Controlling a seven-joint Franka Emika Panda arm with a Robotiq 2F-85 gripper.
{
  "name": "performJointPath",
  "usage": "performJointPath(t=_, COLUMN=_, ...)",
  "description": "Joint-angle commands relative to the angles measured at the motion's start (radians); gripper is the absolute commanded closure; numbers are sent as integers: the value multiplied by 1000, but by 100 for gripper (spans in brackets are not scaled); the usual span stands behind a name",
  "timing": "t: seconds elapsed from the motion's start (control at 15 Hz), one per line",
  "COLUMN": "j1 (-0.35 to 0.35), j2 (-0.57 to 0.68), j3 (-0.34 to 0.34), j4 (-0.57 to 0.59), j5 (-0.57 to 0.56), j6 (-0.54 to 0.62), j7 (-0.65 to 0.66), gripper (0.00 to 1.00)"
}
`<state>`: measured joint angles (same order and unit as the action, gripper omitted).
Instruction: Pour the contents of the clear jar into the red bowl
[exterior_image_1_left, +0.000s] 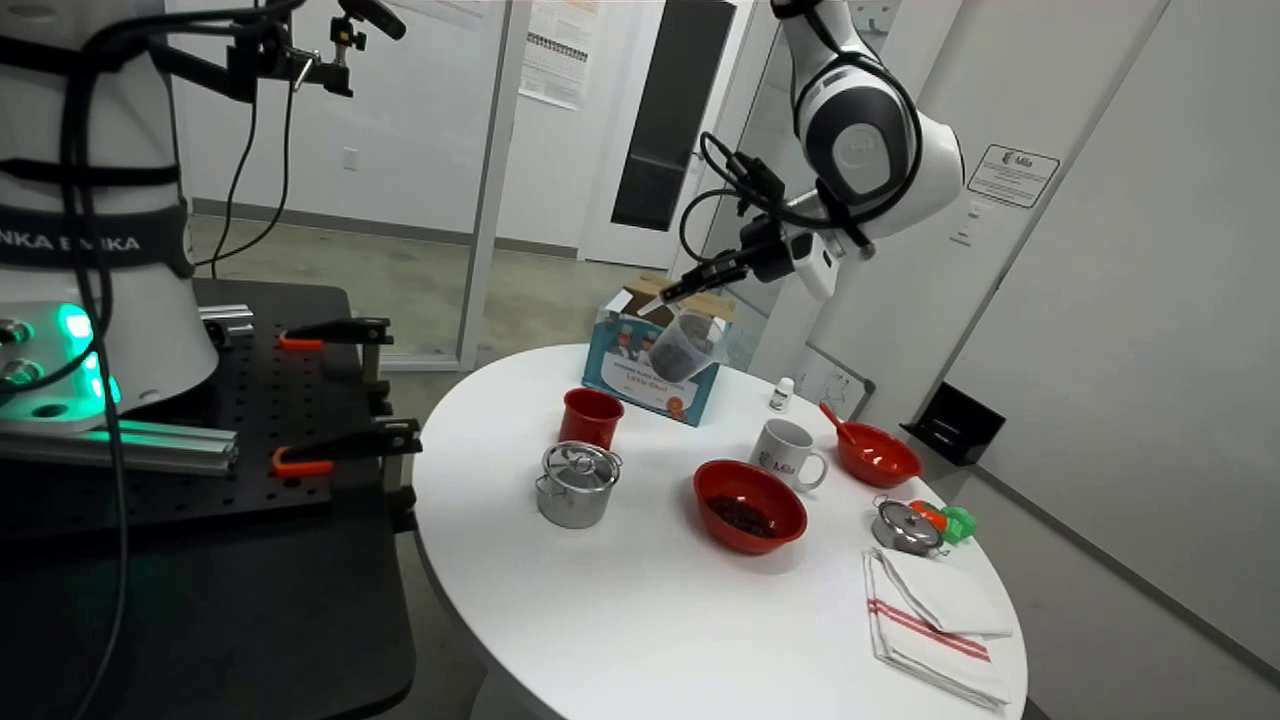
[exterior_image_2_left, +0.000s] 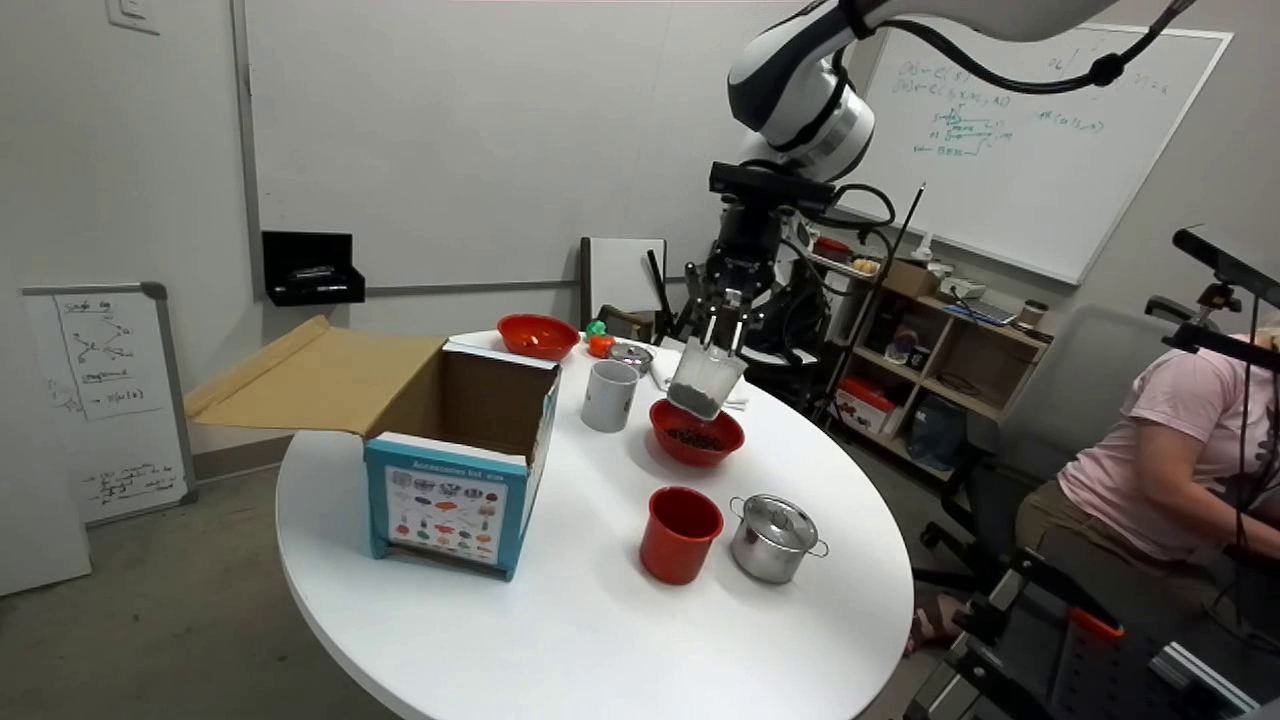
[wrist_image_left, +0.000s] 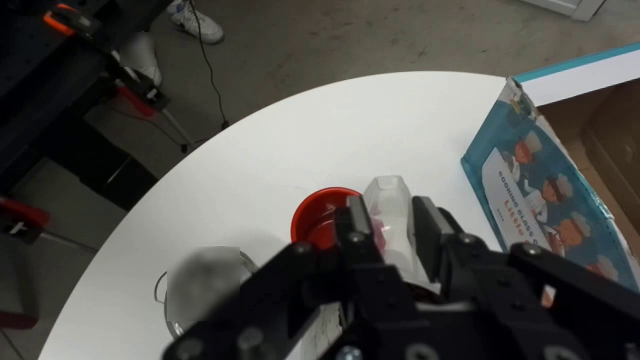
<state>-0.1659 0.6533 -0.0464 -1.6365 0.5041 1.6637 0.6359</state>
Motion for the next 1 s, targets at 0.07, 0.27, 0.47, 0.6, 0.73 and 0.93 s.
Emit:
performJointPath(t=0.07, j1=-17, j2=-9, j3=-19, j4=-47, j5=120, j6=27, j7=-28, gripper=93)
performJointPath(t=0.27, j1=2, j2=-14, j3=-42, j4=-74, j5=158, j6=117, j7=-10, gripper=93)
performJointPath(t=0.47, j1=1, j2=4, j3=-46, j4=-52, j5=138, j6=96, j7=-11, gripper=73)
performJointPath(t=0.6, j1=1, j2=4, j3=-46, j4=-54, j5=140, j6=100, j7=-11, gripper=73)
performJointPath(t=0.73, j1=-6, j2=28, j3=-44, j4=-22, j5=147, j6=77, j7=1, gripper=93)
performJointPath(t=0.93, j1=-31, j2=127, j3=-54, j4=114, j5=160, j6=43, j7=72, gripper=93)
